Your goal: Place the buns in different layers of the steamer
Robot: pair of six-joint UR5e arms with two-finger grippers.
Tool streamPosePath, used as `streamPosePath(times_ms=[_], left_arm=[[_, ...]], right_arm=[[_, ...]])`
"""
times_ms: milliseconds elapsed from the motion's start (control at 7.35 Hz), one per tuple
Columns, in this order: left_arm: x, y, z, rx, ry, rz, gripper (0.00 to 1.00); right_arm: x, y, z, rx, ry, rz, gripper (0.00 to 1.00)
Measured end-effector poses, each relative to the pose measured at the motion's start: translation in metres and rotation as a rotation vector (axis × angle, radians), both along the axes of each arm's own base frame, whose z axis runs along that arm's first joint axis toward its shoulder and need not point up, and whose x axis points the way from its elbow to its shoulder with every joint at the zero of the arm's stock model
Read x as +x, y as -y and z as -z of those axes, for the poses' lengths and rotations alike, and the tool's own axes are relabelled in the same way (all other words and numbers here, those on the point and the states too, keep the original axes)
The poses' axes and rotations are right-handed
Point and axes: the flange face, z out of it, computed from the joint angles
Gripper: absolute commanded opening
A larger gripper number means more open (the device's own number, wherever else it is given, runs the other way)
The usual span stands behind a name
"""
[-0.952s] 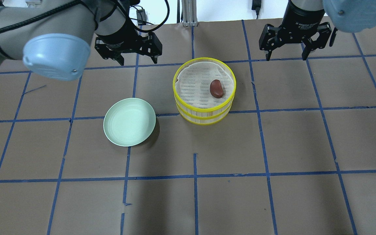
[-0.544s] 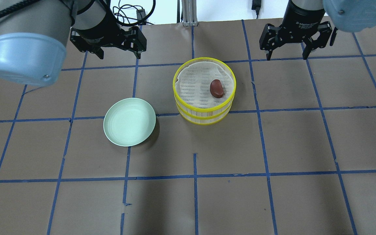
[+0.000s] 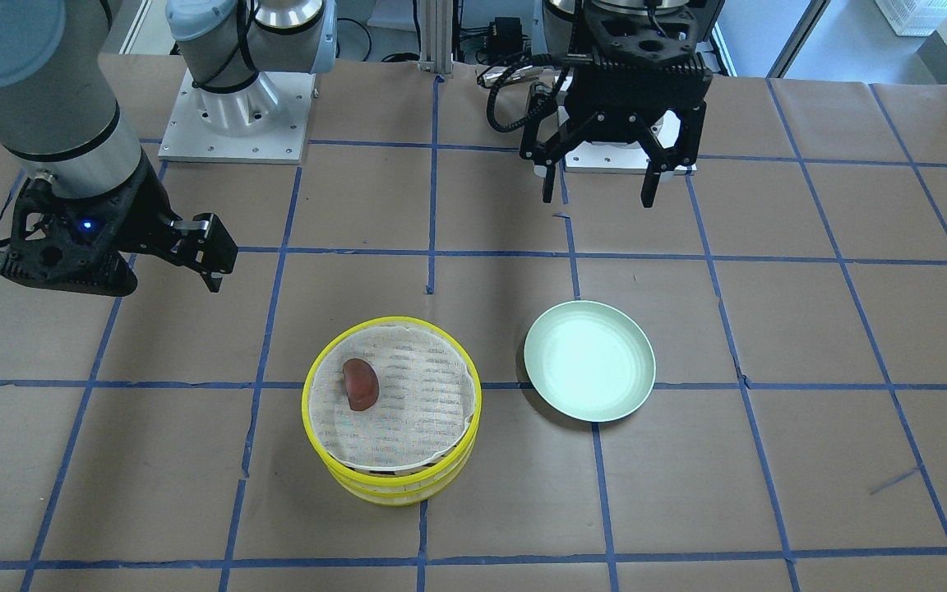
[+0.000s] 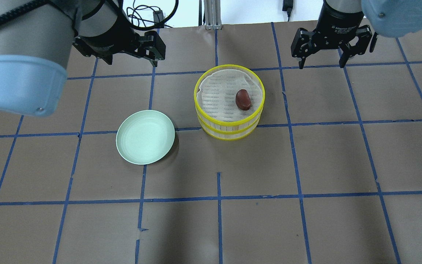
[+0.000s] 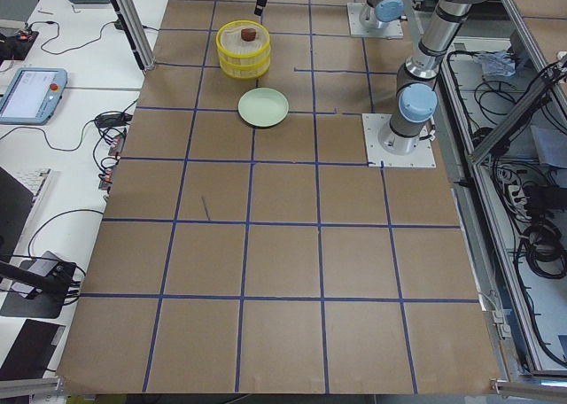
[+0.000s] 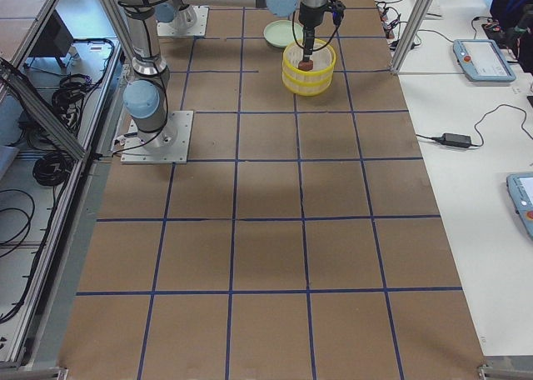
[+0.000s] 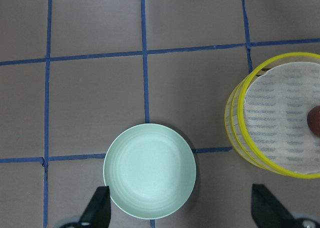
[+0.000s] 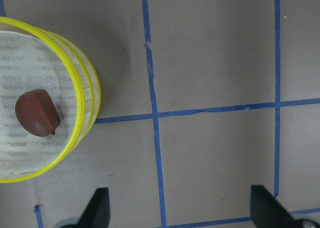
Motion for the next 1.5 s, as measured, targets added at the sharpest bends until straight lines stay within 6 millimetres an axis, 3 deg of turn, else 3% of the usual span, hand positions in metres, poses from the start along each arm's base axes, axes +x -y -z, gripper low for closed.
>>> streamPosePath(times_ms=[408, 952, 1497], left_arm=[[-0.014, -0.013, 0.010, 0.032, 0.009, 0.044, 1.00], [-0.006, 0.005, 0.057, 0.137, 0.061, 0.127, 1.00], [-0.007, -0.007, 0.040, 0.128, 0.043, 0.161, 1.00]], right_arm=[[0.000, 0.000, -0.001, -0.001, 0.000, 0.000, 1.00], [0.000, 0.001, 0.006, 0.009, 0.000, -0.022, 1.00], [-0.003, -0.002, 0.011, 0.018, -0.003, -0.056, 1.00]])
